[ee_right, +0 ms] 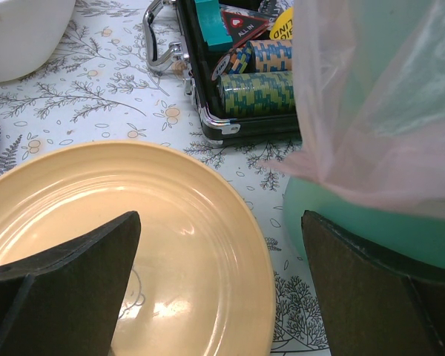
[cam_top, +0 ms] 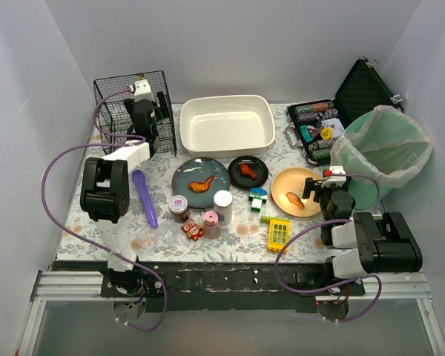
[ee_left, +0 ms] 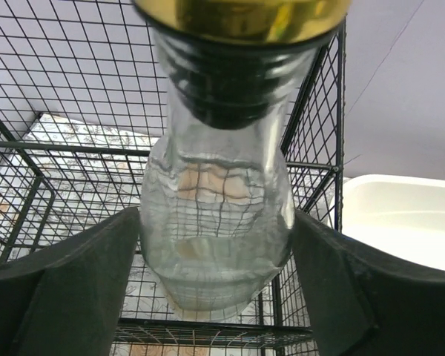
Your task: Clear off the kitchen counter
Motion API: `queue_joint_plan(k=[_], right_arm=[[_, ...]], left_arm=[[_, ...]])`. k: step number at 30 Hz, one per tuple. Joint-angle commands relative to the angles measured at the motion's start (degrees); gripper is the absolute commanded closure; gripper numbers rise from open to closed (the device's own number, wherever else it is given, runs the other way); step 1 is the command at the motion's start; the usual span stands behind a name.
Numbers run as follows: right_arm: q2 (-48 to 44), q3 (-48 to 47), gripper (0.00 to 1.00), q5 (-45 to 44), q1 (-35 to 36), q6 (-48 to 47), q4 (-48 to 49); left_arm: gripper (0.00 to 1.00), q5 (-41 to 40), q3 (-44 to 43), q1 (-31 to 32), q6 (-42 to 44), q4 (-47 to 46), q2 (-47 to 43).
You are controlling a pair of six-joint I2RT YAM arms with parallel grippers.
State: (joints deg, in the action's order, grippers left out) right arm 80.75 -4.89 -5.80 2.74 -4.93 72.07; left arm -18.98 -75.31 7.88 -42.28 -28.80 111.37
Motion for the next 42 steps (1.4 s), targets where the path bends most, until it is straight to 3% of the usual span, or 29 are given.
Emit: queue_joint_plan(k=[1, 3, 9, 17, 26, 34, 38, 42], right_arm=[[0.2, -1.5, 0.02, -0.3, 0.3, -0.9, 1.8], [0.2, -1.5, 0.02, -0.3, 0.3, -0.8, 1.8], [0.2, -1.5, 0.02, -0.3, 0.3, -0.9, 1.8], [0.2, -1.4, 0.02, 0.3, 0.3, -0.7, 1.9], [-0.2, -1.4, 0.02, -0.6, 0.3, -0.7, 1.8], [-9.8, -10.4, 0.02, -3.7, 0.3, 2.4, -22.4], [-15.5, -13.3, 0.03, -4.5, 0.3, 11.6, -33.5], [-16.4, -21.5, 0.04, -4.9, 0.3, 19.1, -52.6]], left_arm=[[0.12, -0.8, -2.6, 0.0, 0.3, 0.1, -2.3], [0.02, -0.7, -3.0, 0.0, 0.3, 1.7, -2.9], [0.02, -2.0, -3.0, 0.0, -1.0, 8.8, -6.8], [0.02, -0.9, 4.5, -0.1, -5.9, 16.7, -17.3], [0.02, 0.8, 14.9, 0.1, -10.9, 25.4, -35.9], [0.02, -0.2, 15.8, 0.1, -14.8, 39.1, -46.0], [0.02, 6.8, 14.7, 0.0, -13.6, 44.1, -47.8], [0.02, 6.7, 16.0, 0.0, -16.6, 45.8, -50.6]])
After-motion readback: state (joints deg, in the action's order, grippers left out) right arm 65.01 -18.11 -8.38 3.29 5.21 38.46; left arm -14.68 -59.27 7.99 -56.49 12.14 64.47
